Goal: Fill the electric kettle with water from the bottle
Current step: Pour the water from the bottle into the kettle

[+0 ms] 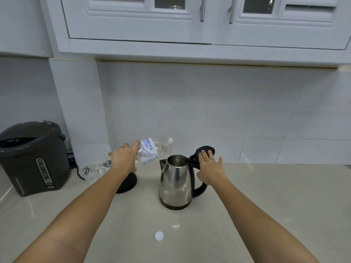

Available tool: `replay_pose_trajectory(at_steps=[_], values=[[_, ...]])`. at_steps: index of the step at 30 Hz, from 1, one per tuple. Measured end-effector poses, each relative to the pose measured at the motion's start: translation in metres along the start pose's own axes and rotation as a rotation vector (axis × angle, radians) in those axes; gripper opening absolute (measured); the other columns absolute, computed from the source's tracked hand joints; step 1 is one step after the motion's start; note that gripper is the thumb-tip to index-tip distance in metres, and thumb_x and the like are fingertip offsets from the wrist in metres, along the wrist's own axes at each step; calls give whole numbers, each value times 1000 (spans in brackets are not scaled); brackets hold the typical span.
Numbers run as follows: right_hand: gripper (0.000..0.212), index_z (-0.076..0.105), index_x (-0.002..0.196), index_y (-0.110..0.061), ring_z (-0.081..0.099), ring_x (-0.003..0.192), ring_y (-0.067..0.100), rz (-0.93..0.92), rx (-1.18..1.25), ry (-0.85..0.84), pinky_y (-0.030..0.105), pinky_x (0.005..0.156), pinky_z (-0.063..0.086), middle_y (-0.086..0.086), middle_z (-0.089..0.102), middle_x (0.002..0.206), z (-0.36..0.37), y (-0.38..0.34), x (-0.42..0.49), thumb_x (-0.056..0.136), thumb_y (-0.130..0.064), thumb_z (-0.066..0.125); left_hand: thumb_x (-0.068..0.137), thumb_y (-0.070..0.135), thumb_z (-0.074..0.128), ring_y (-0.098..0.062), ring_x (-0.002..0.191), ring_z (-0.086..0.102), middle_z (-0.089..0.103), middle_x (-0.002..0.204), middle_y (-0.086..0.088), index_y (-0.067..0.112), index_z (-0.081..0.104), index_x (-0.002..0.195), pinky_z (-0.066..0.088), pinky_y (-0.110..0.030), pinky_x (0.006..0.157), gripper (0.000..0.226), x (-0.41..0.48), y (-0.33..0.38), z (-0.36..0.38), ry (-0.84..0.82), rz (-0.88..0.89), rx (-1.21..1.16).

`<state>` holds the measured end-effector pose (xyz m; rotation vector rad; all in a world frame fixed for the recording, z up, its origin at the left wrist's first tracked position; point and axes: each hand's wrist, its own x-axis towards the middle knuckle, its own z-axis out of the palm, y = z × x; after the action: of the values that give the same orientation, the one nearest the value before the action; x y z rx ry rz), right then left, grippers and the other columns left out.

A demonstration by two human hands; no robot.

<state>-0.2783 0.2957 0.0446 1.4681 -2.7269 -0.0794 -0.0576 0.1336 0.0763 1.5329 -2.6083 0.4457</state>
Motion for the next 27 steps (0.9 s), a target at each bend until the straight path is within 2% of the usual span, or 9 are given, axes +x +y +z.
replay_pose_trajectory(at_steps=[27], values=[[73, -2, 153, -11, -11, 149, 23, -8, 28, 17, 54, 118, 8, 1, -9, 163, 5, 3, 1, 96, -25, 42, 71, 24, 78, -25, 94, 63, 53, 110, -6, 22, 27, 134, 54, -49, 87, 81, 3, -5, -20, 6, 68, 134]])
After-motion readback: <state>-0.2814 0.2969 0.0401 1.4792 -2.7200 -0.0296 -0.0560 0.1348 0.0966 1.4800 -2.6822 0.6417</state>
